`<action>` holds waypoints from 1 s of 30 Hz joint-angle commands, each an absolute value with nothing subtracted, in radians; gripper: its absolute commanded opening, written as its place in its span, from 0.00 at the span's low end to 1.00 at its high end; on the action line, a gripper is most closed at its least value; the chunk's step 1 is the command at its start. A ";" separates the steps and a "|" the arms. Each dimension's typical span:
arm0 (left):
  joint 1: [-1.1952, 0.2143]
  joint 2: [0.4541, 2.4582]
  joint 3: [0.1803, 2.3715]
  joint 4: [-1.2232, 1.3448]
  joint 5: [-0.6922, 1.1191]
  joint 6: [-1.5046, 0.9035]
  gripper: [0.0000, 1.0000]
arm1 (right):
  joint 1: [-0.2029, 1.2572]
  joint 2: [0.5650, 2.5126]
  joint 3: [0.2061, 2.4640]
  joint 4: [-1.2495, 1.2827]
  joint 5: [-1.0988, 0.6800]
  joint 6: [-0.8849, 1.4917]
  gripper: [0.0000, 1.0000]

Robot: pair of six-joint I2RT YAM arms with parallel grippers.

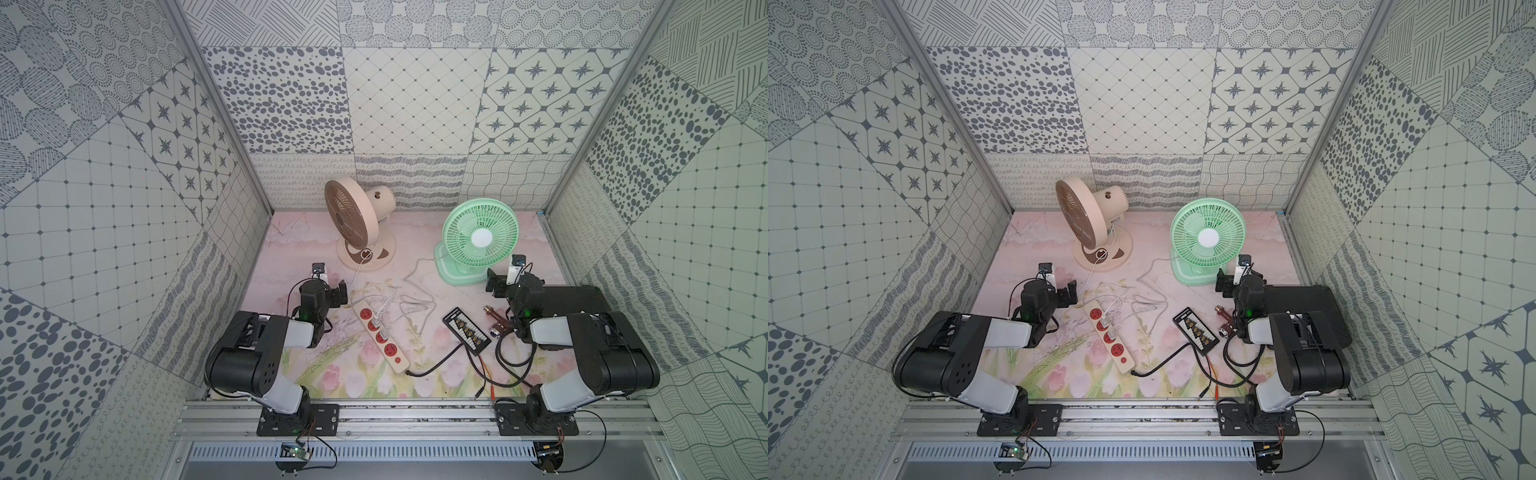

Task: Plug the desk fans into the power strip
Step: Reset both arms

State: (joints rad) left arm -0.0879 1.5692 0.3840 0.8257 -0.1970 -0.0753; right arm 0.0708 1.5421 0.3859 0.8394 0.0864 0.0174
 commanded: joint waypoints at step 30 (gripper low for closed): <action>-0.079 1.572 0.393 0.884 -0.161 -0.051 0.99 | 0.047 1.549 0.411 0.833 0.051 0.023 0.97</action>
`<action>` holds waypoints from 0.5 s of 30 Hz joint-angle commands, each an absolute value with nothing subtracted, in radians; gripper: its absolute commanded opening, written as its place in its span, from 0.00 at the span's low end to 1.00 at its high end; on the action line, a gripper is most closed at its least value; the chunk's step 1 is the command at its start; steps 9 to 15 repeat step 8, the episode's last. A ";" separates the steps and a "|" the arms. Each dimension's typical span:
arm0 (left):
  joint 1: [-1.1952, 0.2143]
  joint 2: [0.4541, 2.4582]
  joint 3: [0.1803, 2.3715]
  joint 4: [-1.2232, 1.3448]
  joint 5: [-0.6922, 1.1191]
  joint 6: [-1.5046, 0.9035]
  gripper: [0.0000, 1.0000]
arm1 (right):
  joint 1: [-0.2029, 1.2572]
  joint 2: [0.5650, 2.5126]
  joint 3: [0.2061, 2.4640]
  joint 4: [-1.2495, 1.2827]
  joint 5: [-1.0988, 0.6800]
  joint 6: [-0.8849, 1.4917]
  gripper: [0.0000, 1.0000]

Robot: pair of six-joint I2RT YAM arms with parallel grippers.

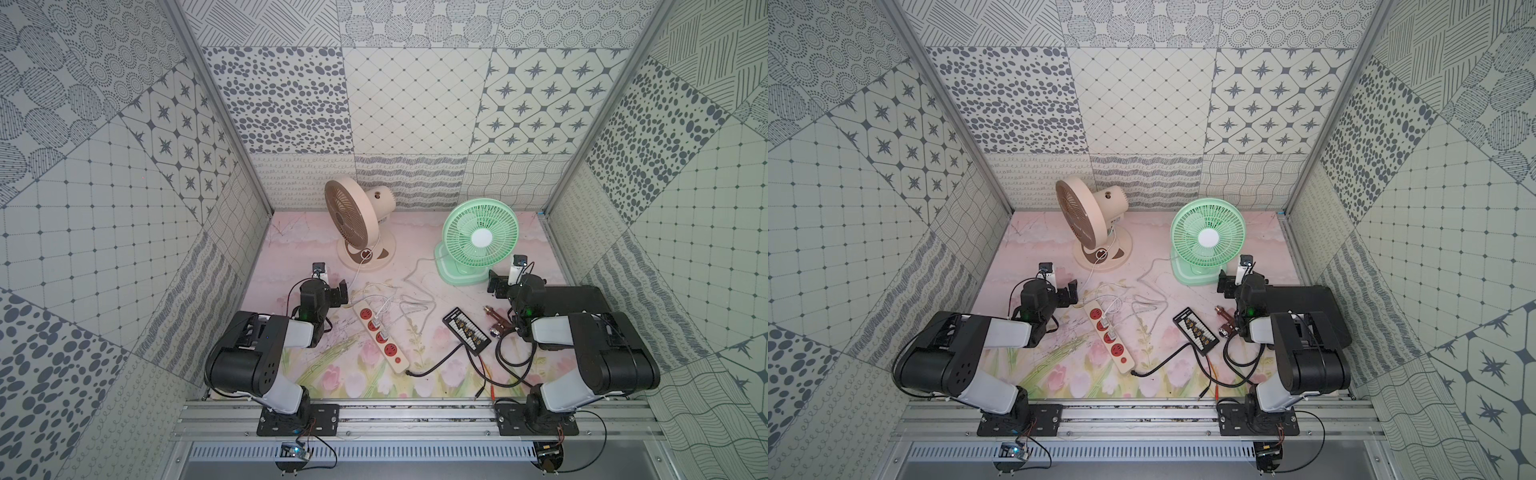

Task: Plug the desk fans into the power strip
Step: Reset both arms

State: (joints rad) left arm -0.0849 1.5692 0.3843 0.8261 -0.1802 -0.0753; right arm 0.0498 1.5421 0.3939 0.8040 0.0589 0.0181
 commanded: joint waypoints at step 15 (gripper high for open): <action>-0.079 1.572 0.393 0.882 -0.161 -0.052 0.99 | 0.046 1.550 0.411 0.831 0.049 0.022 0.97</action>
